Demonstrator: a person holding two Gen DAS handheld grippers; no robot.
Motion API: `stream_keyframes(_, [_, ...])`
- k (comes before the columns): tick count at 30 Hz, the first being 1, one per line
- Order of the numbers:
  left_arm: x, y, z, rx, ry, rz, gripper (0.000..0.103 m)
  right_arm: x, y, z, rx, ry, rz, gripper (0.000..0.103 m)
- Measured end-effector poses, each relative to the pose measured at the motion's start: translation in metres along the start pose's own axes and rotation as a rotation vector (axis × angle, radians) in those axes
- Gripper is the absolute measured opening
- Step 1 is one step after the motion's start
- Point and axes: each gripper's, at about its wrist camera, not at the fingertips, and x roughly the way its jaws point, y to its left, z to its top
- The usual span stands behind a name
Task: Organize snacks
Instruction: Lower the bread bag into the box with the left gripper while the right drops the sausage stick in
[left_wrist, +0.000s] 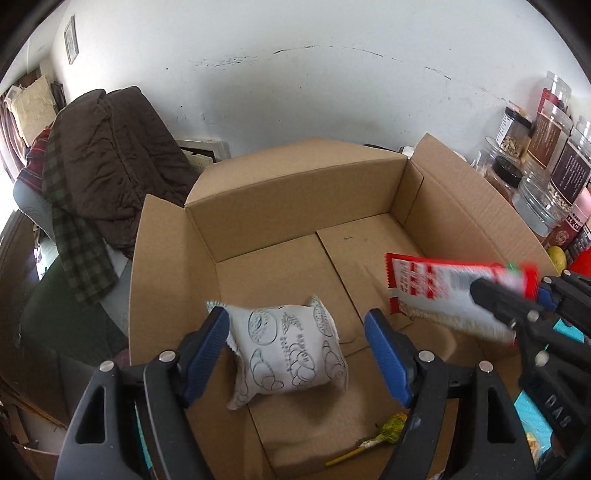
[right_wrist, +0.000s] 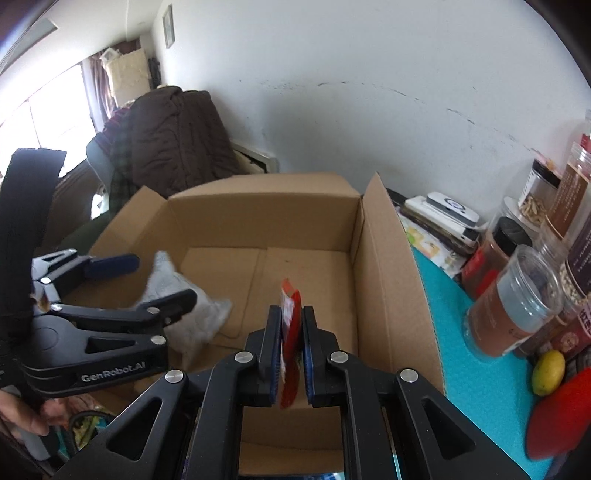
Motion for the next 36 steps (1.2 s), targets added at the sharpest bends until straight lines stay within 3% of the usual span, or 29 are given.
stream_keyframes(2, [-0.001, -0.003, 0.000, 0.004, 0.006, 0.005, 0.076, -0.001, -0.001, -0.002, 0.012, 0.004, -0.006, 0.029])
stream_keyframes(17, [-0.056, -0.011, 0.004, 0.010, -0.085, 0.005, 0.076, -0.050, -0.002, 0.003, 0.014, -0.063, -0.043, 0.029])
stream_keyframes(34, [-0.184, -0.022, -0.015, 0.016, -0.286, -0.029, 0.076, -0.169, 0.022, -0.008, -0.015, -0.249, -0.086, 0.029])
stream_keyframes(36, [-0.198, -0.023, -0.022, 0.013, -0.302, -0.034, 0.076, -0.184, 0.026, -0.013, -0.019, -0.271, -0.084, 0.034])
